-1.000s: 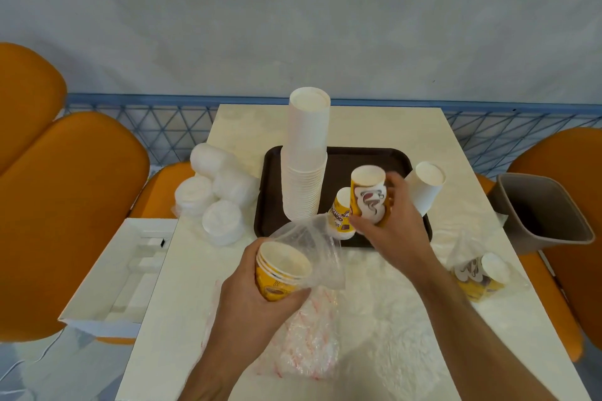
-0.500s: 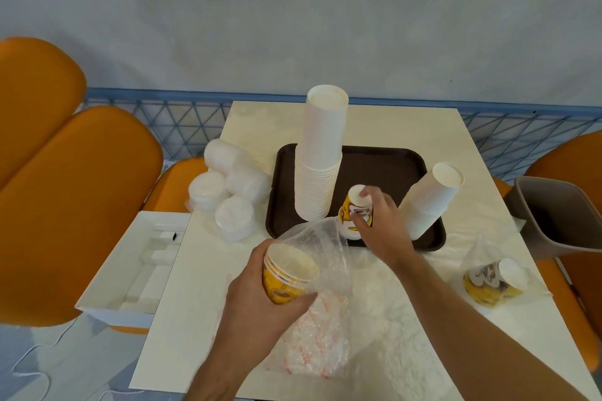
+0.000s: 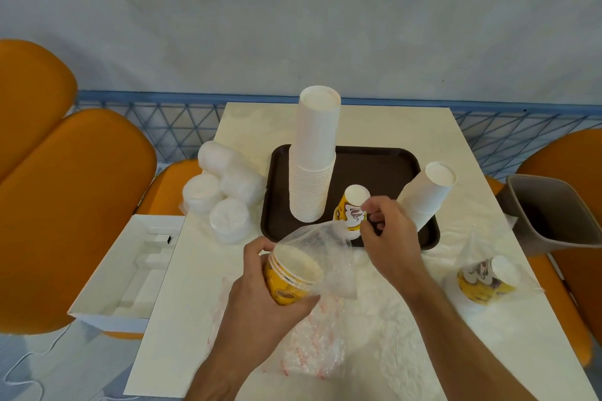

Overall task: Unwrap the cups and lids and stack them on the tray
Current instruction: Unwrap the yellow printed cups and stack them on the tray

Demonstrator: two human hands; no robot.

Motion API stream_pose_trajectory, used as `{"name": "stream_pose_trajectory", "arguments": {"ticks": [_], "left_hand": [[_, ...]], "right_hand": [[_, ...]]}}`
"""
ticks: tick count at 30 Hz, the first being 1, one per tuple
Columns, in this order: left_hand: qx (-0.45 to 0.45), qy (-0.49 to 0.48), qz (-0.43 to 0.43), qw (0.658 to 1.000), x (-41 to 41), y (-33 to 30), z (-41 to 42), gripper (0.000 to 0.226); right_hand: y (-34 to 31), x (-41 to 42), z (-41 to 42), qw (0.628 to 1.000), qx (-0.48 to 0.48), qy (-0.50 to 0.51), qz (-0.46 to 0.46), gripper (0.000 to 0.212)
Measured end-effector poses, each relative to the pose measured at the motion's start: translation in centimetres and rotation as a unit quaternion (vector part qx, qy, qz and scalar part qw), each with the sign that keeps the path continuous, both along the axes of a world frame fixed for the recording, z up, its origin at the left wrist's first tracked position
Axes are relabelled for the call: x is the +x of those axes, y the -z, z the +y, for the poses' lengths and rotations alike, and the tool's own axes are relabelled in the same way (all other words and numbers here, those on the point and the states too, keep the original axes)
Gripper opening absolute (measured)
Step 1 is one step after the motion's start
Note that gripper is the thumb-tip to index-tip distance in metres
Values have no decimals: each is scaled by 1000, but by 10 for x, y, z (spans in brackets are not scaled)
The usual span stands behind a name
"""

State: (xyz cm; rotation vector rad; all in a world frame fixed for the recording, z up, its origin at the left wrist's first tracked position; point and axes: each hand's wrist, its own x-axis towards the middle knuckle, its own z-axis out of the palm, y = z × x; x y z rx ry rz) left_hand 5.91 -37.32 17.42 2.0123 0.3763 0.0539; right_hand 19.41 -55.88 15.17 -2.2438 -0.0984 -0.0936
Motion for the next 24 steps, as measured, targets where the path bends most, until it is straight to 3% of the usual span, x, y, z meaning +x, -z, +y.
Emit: {"name": "stream_pose_trajectory", "arguments": {"ticks": [3,6,12,20,24], "left_hand": [[11,5,9,1000,2,-1,-2,93],[21,11,17,1000,4,-4,-5,92],[36,13,41,998,6,-10,-12,88],[38,43,20,998,5,-17,-19,80],[44,71,30,996,4,-20,-24,72]], "right_hand": [[-22,-24,-2,992,112,-39,37,26],[-37,-40,-3,984,148,-95,38,29],[-56,-49,-10,976,123,-179,4,26],[-61,-52,-11,935,96,-307,147,9],[-66,-56,-10,920,64,-336,191,20]]}}
